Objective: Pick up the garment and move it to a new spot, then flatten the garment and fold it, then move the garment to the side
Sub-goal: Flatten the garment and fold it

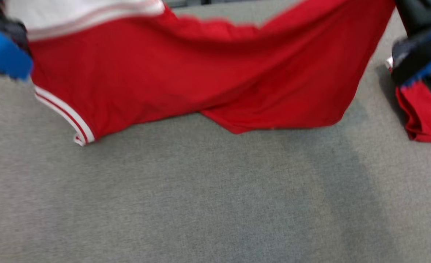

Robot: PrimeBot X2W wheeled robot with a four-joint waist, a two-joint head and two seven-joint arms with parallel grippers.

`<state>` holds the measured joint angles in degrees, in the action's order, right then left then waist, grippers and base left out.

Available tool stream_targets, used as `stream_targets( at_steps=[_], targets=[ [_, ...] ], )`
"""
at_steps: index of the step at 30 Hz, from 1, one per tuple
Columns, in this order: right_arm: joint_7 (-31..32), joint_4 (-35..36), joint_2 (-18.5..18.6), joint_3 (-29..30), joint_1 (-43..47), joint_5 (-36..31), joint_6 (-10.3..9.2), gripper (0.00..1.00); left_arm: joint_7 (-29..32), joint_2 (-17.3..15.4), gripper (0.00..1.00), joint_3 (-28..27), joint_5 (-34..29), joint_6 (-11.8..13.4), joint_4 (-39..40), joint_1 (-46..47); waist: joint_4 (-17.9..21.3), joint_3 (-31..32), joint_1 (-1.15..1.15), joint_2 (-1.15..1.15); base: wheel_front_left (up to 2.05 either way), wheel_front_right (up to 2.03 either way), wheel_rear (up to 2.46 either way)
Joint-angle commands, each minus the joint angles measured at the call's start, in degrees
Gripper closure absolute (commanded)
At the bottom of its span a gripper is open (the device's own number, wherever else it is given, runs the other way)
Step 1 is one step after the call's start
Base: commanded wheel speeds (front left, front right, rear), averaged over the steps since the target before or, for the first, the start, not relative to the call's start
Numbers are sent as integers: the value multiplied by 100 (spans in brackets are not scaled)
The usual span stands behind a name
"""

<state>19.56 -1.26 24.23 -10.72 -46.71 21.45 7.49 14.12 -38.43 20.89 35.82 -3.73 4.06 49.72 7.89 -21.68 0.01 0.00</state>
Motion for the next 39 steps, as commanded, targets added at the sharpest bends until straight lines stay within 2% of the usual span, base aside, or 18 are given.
stream_targets(
  at_steps=[1, 4, 6, 10, 12, 15, 20, 25, 31, 36, 37, 39],
  targets=[
    [-204, -301, -81, -68, -408, 7, 1, 100, -73, -28, 100, 77, -246, -77, -233, 355, -90, -257, -1, 0, 0, 0, 0],
    [-885, -1372, -282, -136, -1494, -190, 1, 100, -448, 60, 100, 196, -758, -169, -1037, 1396, -13, -565, -1, 0, 0, 0, 0],
    [-1491, -1955, -450, 62, -2139, -335, 1, 100, -849, 173, 100, 256, -1142, -181, -1498, 2049, 1, -669, -1, 0, 0, 0, 0],
    [-2596, -2780, -612, 343, -3009, -686, 1, 100, -1717, 456, 100, 360, -1708, -111, -2070, 3078, -59, -675, -1, 0, 0, 0, 0],
    [-2977, -3055, -625, 326, -3248, -802, 1, 100, -2130, 592, 100, 415, -1856, -94, -2268, 3338, -101, -627, -1, 0, 0, 0, 0],
    [-3218, -3409, -622, 69, -3272, -855, 1, 100, -2488, 701, 100, 561, -1940, -150, -2572, 3281, -144, -548, -1, 0, 0, 0, 0],
    [-3266, -4051, -632, -620, -2570, -599, 1, 100, -2758, 776, 100, 845, -1857, -208, -2915, 2421, -214, -376, -1, 0, 0, 0, 0],
    [-3254, -4452, -584, -1498, -1398, -101, 1, 100, -2882, 989, 100, 1050, -1545, -120, -3014, 855, -295, -3, -1, 0, 0, 0, 0],
    [-3243, -4597, -313, -2157, -148, 532, 1, 100, -2914, 1306, 100, 919, -868, 412, -2672, -1393, -445, 542, -1, 0, 0, 0, 0],
    [-3149, -4461, -53, -2238, 638, 793, 1, 100, -2728, 1321, 100, 1032, -485, 800, -2111, -3040, -528, 975, -1, 0, 0, 0, 0],
    [-3149, -4461, -53, -2238, 638, 793, 1, 100, -2728, 1321, 100, 1032, -485, 800, -2111, -3040, -528, 975, -1, 0, 0, 0, 0],
    [-3087, -4384, 55, -2188, 916, 825, 1, 100, -2567, 1290, 100, 1057, -360, 993, -1794, -3627, -554, 1129, -1, 0, 0, 0, 0]
  ],
)
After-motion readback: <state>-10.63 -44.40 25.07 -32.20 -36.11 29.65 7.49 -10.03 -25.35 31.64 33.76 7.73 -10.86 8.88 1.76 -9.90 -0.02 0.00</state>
